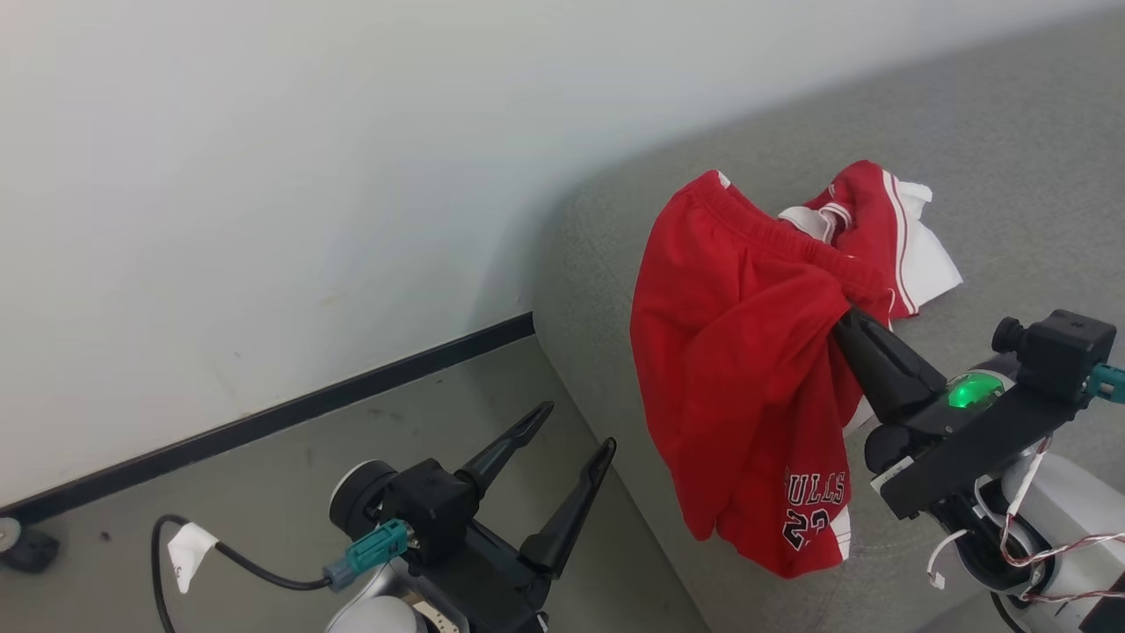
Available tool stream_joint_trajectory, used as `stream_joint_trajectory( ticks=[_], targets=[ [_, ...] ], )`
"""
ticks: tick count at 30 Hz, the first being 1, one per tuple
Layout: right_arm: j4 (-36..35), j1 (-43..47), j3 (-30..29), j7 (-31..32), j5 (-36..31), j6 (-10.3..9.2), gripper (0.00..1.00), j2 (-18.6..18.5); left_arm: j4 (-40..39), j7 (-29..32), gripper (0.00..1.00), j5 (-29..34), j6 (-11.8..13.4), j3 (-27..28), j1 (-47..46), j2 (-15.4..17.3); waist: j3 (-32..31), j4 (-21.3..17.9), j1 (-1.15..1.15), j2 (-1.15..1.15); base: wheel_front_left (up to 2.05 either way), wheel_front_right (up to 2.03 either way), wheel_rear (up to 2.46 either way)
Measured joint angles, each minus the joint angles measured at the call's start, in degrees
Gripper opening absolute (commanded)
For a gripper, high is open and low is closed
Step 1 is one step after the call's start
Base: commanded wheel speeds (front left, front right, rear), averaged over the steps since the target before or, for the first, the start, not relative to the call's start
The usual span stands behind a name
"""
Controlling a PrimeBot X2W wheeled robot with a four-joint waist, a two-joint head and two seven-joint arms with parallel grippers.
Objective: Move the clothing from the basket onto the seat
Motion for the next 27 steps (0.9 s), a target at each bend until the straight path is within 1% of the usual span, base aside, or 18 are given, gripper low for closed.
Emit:
stream_joint_trajectory(
  ticks=[6, 8, 11, 19, 24, 27],
  targets=[
    [-1.9, 2.0, -3.3, 0.0, -1.5, 0.0, 0.0, -1.4, 0.0, 0.0, 1.0, 0.5, 0.3, -0.3, -1.2, -0.1, 0.7, -3.1, 0.0, 0.0, 0.0, 0.0, 0.0],
    [-2.0, 2.5, -3.8, 0.0, -1.7, 0.0, 0.0, -1.5, 0.0, 0.0, 1.0, 0.6, 0.5, -0.3, -1.2, -0.1, 0.8, -3.5, 0.0, 0.0, 0.0, 0.0, 0.0],
    [-2.6, 3.8, -6.3, 0.0, -2.2, 0.0, 0.0, -1.8, 0.2, -0.1, 1.0, 0.6, 0.5, -0.6, -1.4, -0.3, 1.3, -4.6, 0.0, 0.0, 0.0, 0.0, 0.0],
    [-4.8, 4.5, -8.9, 0.0, -3.0, 0.0, 0.0, -2.1, 0.3, -0.1, 1.0, 0.7, 0.5, -1.1, -2.1, -0.5, 1.9, -4.7, 0.0, 0.0, 0.0, 0.0, 0.0],
    [-5.7, 3.9, -10.7, 0.0, -4.5, 0.0, 0.0, -4.0, 0.1, -0.1, 1.0, 1.8, 0.5, -1.4, -2.3, -0.5, 2.8, -4.2, 0.0, 0.0, 0.0, 0.0, 0.0],
    [-5.1, 1.1, -11.0, -0.1, -5.1, 0.0, 0.0, -4.7, 0.1, -0.1, 1.0, 1.8, 0.5, -1.4, -2.5, -0.4, 3.3, -3.8, 0.0, 0.0, 0.0, 0.0, 0.0]
  ],
)
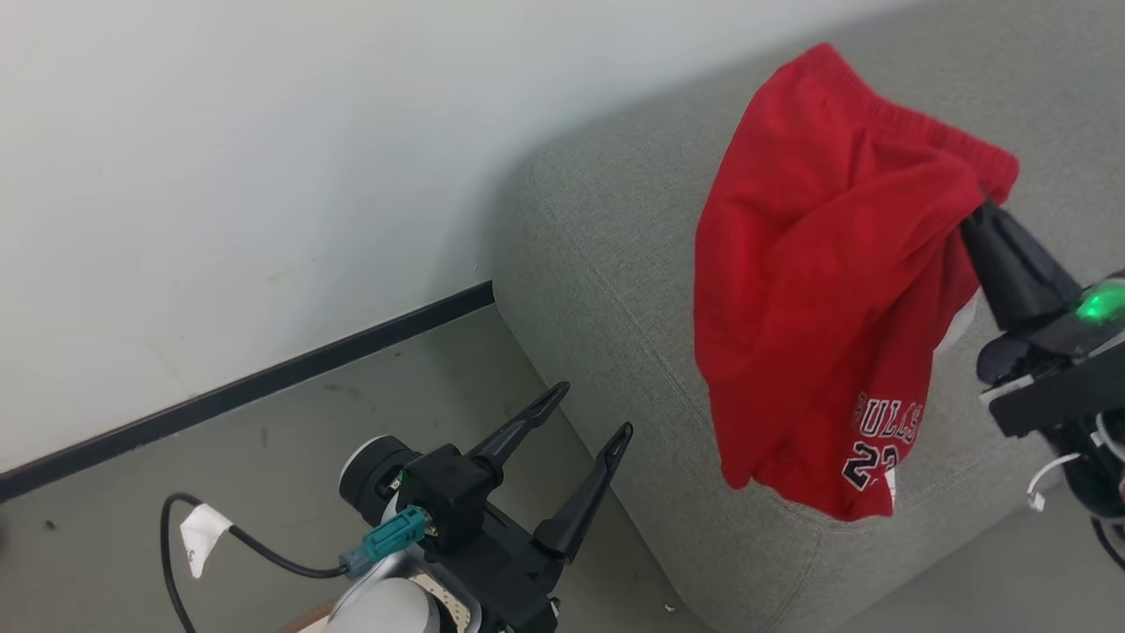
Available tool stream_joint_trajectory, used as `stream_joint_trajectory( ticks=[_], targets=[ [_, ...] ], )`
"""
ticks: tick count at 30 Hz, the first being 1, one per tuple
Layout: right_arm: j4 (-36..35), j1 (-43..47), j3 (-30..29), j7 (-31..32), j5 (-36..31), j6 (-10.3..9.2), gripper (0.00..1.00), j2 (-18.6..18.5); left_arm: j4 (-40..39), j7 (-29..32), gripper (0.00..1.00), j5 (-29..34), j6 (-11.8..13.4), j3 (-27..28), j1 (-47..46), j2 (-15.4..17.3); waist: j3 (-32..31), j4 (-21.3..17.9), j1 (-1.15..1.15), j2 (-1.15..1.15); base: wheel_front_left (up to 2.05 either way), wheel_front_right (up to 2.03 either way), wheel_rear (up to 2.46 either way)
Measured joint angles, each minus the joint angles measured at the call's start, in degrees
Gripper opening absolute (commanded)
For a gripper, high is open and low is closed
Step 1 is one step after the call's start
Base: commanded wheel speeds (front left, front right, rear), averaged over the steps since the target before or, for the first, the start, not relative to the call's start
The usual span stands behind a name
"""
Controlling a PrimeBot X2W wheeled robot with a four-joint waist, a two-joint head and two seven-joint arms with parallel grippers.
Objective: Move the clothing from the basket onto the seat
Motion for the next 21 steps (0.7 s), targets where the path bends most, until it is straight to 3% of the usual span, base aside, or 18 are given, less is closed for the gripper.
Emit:
stream_joint_trajectory(
  ticks=[8, 21],
  targets=[
    [3.9, -9.5, -2.2, -0.3, 2.8, 0.0, 0.0, -4.6, -1.2, 0.7, 1.0, 0.6, 0.0, -0.6, -1.0, 0.1, 2.5, 1.3, 0.01, 0.0, 0.0, 0.0, 0.0],
    [18.5, -19.4, -9.6, -0.3, 1.5, -0.55, 0.0, -10.3, -4.8, 2.6, 1.0, 1.4, 0.1, 0.0, -3.7, 1.9, 9.1, 3.6, 0.01, 0.0, 0.0, 0.0, 0.0]
  ],
)
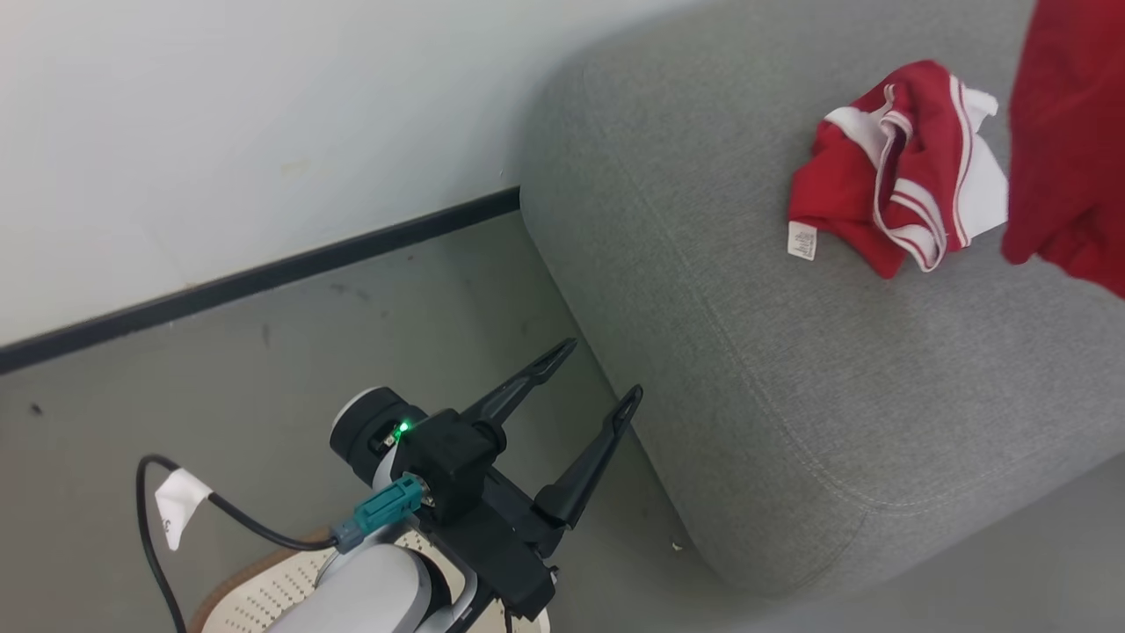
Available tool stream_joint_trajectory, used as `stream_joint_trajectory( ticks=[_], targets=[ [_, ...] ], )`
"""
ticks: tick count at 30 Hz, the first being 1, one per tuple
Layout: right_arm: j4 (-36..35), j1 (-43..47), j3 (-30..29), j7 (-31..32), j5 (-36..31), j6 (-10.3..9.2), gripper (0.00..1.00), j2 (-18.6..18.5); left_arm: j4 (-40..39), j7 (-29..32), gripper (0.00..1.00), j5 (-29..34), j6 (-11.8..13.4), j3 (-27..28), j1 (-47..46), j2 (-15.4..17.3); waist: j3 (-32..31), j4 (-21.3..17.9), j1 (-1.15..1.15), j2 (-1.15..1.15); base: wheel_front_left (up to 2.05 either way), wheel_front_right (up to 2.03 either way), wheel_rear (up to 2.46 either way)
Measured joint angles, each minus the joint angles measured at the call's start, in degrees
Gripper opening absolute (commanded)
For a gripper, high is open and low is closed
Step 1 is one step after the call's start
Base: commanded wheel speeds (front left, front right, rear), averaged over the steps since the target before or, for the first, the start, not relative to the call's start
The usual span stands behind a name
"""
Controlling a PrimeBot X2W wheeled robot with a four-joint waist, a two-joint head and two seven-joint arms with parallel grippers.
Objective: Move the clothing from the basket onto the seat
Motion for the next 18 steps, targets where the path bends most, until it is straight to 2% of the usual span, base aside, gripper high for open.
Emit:
stream_joint_trajectory(
  ticks=[4, 10, 18],
  targets=[
    [4.8, -2.4, -1.5, 0.0, -0.9, -0.3, 0.0, -1.9, -1.7, 1.2, 1.0, 0.5, 0.0, 0.0, -1.1, 0.6, 2.6, 0.8, 0.0, 0.0, 0.0, 0.0, 0.0],
    [11.4, -6.1, -3.8, 0.0, -1.0, -2.25, 0.0, -3.8, -4.4, 2.9, 1.0, 1.8, 0.0, -0.3, -4.5, 0.8, 7.0, 2.4, 0.0, 0.0, 0.0, 0.0, 0.0],
    [18.3, -10.3, -3.3, 0.0, -5.3, -6.17, 0.0, -4.0, -4.9, 4.8, 1.0, 3.0, -0.1, -1.3, -6.8, 0.9, 12.7, 5.3, 0.0, 0.01, 0.0, 0.0, 0.0]
  ],
)
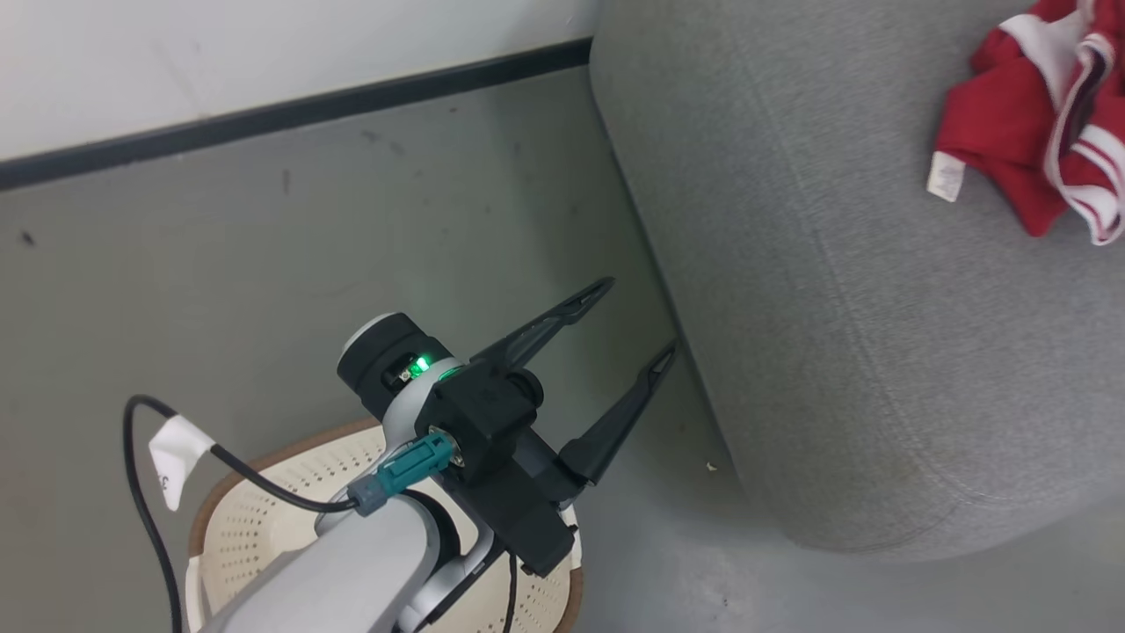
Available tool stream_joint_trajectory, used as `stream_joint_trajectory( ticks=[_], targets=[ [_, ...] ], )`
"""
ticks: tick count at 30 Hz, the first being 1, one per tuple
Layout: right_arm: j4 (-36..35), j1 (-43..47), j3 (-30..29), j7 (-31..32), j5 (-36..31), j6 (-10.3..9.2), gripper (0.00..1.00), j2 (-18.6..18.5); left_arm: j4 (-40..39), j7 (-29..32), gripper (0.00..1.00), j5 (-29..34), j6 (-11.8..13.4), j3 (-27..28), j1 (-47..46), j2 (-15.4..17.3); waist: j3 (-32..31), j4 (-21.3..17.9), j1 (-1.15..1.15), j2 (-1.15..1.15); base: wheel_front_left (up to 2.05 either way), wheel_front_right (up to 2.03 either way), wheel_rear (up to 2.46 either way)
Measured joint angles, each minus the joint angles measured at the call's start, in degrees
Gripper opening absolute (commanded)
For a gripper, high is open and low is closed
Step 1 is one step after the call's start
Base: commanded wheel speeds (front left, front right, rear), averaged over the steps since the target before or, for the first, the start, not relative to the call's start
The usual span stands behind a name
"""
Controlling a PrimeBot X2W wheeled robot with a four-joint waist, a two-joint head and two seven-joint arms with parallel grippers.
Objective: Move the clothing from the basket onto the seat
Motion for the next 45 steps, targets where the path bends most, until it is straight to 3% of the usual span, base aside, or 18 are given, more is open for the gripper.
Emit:
stream_joint_trajectory(
  ticks=[3, 6, 10, 19, 20, 21, 22, 36, 45],
  targets=[
    [0.7, -2.2, 0.2, 0.0, -1.4, -1.75, 0.0, 1.0, -0.3, 0.3, 1.0, 0.0, 0.0, 0.3, -1.0, 0.8, 1.9, 1.3, 0.0, 0.0, 0.0, 0.0, 0.0],
    [1.2, -3.3, 2.0, 0.0, -2.8, -2.92, 0.0, 4.5, -0.3, 0.3, 1.0, 0.1, -0.4, 0.6, -1.8, 0.9, 3.5, 2.5, 0.0, 0.0, 0.0, 0.0, 0.0],
    [3.0, -3.4, 7.0, 0.0, -6.0, -2.63, 0.0, 9.1, 0.5, 0.3, 1.0, 0.1, -0.5, 0.7, -2.3, 0.8, 5.0, 4.1, 0.0, 0.0, 0.0, 0.0, 0.0],
    [10.5, -3.4, 13.9, 5.5, -11.3, -0.85, 0.02, 11.8, 2.5, -0.8, 1.0, 0.0, -1.0, 0.9, -2.5, 0.6, 4.6, 5.7, 0.0, 0.0, 0.0, 0.0, 0.0],
    [11.7, -3.4, 13.9, 6.7, -11.1, -0.83, 0.22, 12.2, 2.7, -0.9, 1.0, 0.0, -1.0, 1.0, -2.5, 0.6, 4.4, 5.7, -0.01, -0.01, 0.0, 0.0, 0.0],
    [12.9, -3.4, 14.1, 7.6, -11.1, -0.55, 0.72, 12.3, 2.9, -1.3, 1.0, 0.0, -1.0, 1.0, -2.5, 0.7, 4.2, 5.6, -0.01, -0.01, 0.0, 0.0, 0.0],
    [13.8, -3.4, 14.1, 8.2, -10.9, -0.31, 1.0, 12.4, 3.1, -1.4, 1.0, 0.0, -1.0, 1.1, -2.5, 0.6, 3.9, 5.6, -0.01, 0.0, 0.0, 0.0, 0.0],
    [21.4, -4.3, 15.5, 13.0, -10.2, 3.52, 1.0, 15.0, 7.1, -4.4, 1.0, -1.0, -1.2, 1.3, -1.2, 0.5, -0.8, 4.8, -0.01, -0.01, 0.0, 0.0, 0.0],
    [21.5, -1.9, 16.4, 9.9, -10.2, 5.44, 1.0, 15.5, 9.7, -7.0, 1.0, -2.8, -1.4, 2.1, 2.2, 0.4, -6.5, 4.1, -0.02, -0.02, 0.0, 0.0, 0.0]
  ],
)
